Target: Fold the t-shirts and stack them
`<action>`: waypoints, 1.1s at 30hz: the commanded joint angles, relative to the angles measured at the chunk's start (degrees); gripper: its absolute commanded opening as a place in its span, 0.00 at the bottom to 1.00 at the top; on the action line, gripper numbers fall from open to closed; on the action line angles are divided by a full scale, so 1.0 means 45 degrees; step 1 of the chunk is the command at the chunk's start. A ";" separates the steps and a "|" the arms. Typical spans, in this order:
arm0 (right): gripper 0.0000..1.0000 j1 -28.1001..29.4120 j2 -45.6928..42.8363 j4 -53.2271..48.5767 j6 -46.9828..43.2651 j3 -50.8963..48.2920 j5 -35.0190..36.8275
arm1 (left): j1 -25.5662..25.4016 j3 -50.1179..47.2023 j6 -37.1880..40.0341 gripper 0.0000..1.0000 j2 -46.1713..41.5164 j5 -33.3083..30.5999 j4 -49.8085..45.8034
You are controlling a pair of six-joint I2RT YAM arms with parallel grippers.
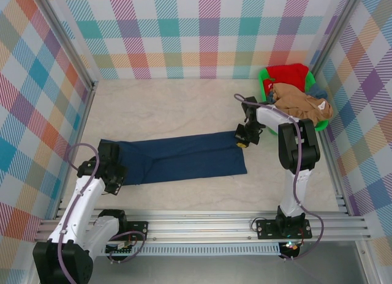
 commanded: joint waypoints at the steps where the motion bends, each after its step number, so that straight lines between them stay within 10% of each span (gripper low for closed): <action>1: 0.00 0.0094 -0.0299 -0.0178 0.0016 -0.0219 -0.0112 | -0.0206 0.0339 -0.0304 0.00 -0.0155 -0.0686 -0.0326; 33: 0.00 -0.0005 -0.0257 -0.0398 -0.0218 0.0015 0.0555 | -0.1412 0.0186 -0.0514 0.00 -0.0680 -0.1260 -0.1256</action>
